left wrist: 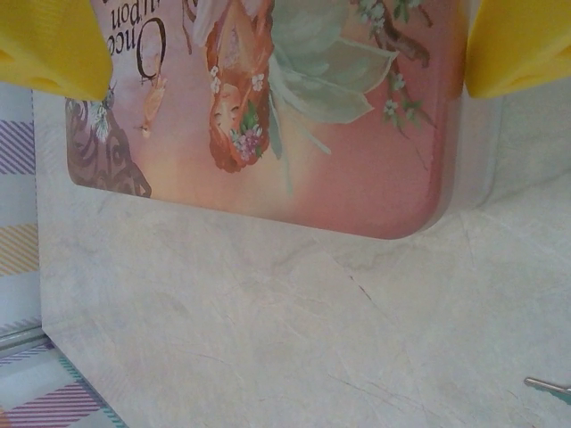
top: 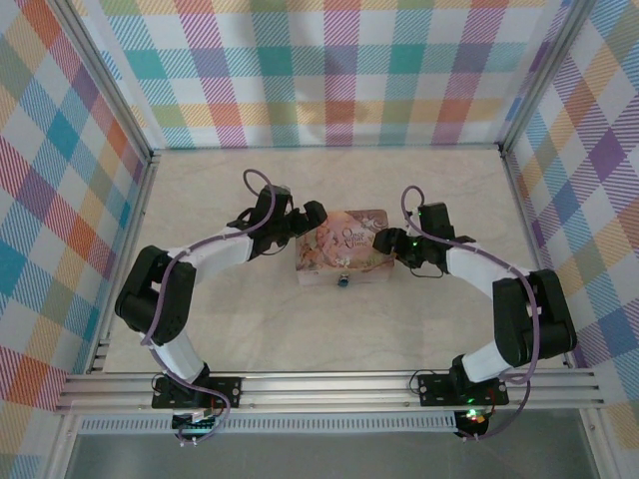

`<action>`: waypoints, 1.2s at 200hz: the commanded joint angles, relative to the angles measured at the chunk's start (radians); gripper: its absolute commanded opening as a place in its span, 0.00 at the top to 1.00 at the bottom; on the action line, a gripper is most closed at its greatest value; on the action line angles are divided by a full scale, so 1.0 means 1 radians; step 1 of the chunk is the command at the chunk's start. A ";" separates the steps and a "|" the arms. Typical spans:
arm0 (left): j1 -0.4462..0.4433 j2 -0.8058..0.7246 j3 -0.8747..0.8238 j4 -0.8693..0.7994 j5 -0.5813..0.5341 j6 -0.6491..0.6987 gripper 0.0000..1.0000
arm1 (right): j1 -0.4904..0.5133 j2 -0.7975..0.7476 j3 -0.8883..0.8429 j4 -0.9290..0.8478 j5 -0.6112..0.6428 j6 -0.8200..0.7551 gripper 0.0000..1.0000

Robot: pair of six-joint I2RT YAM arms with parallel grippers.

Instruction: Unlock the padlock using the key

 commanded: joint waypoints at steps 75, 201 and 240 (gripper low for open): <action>0.062 -0.178 -0.014 -0.273 -0.162 0.055 0.00 | 0.008 -0.122 0.057 -0.190 0.149 -0.052 0.23; 0.148 0.275 0.619 -0.764 -0.270 0.281 0.42 | 0.248 -0.309 0.233 -0.409 0.156 -0.168 0.33; 0.178 0.485 0.876 -0.898 -0.229 0.378 0.42 | 0.282 -0.328 0.229 -0.424 0.165 -0.165 0.33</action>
